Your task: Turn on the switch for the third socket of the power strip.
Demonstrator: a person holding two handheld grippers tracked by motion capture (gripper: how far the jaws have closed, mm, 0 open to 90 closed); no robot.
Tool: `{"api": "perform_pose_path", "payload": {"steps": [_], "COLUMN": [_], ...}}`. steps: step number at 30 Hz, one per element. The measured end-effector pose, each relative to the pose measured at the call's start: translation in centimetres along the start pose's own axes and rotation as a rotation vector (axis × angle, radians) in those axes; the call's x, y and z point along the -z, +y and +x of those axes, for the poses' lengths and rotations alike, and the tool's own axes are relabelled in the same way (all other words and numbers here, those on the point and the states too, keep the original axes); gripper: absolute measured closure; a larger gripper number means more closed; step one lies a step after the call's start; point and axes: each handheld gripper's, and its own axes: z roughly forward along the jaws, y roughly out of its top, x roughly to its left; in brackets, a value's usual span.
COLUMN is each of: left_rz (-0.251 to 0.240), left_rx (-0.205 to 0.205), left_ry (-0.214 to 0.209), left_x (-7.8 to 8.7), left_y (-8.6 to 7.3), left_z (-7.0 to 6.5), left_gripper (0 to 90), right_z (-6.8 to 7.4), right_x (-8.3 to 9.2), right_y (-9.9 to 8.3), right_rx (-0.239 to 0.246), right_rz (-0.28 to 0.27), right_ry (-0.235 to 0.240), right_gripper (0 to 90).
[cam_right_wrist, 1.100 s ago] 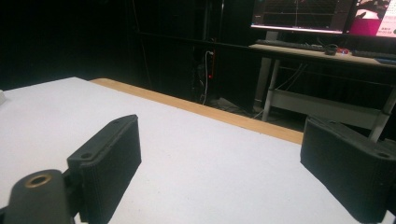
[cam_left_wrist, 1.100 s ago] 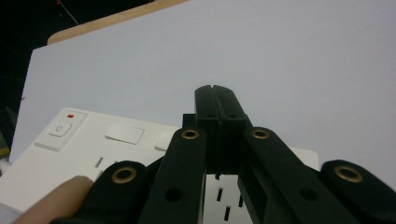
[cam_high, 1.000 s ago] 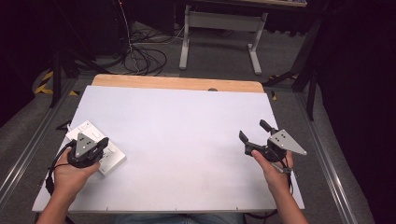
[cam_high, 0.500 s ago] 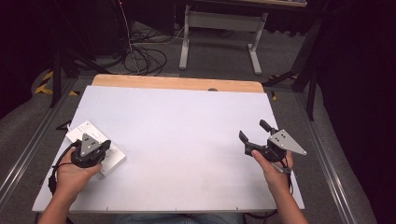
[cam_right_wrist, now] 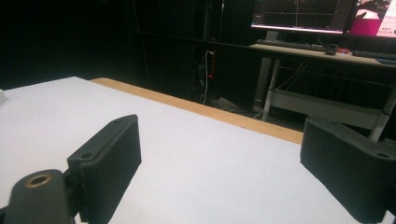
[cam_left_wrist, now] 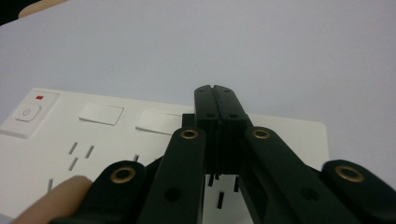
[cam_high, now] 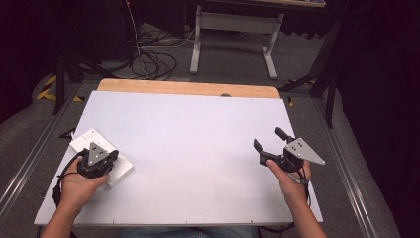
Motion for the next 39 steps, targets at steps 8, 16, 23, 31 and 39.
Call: {"api": "perform_pose_path", "payload": {"steps": [8,16,23,31,39], "left_rz": [0.008,0.011,0.010,0.010,0.009], "left_rx": [-0.003,-0.003,0.003,0.000,0.015], "left_ry": [0.000,-0.002,-0.002,0.002,0.000], "left_x": [-0.15,-0.21,-0.25,-0.26,-0.52], "left_y": [-0.05,-0.09,-0.11,-0.15,-0.24], "left_z": [-0.04,-0.04,-0.01,-0.04,-0.32], "left_gripper": [89.3,89.2,89.2,89.2,90.0], "right_z": [-0.02,-0.05,-0.04,-0.08,-0.11], "right_x": [0.01,0.02,0.02,0.06,0.18], "right_y": [-0.01,0.00,0.00,0.02,0.08], "right_rx": [0.001,0.000,0.000,0.001,-0.003], "right_rz": [0.000,-0.001,-0.002,-0.003,-0.009], "right_ry": [0.001,-0.002,-0.001,-0.003,-0.003], "right_gripper": [12.8,12.8,12.8,12.8,12.8]}}
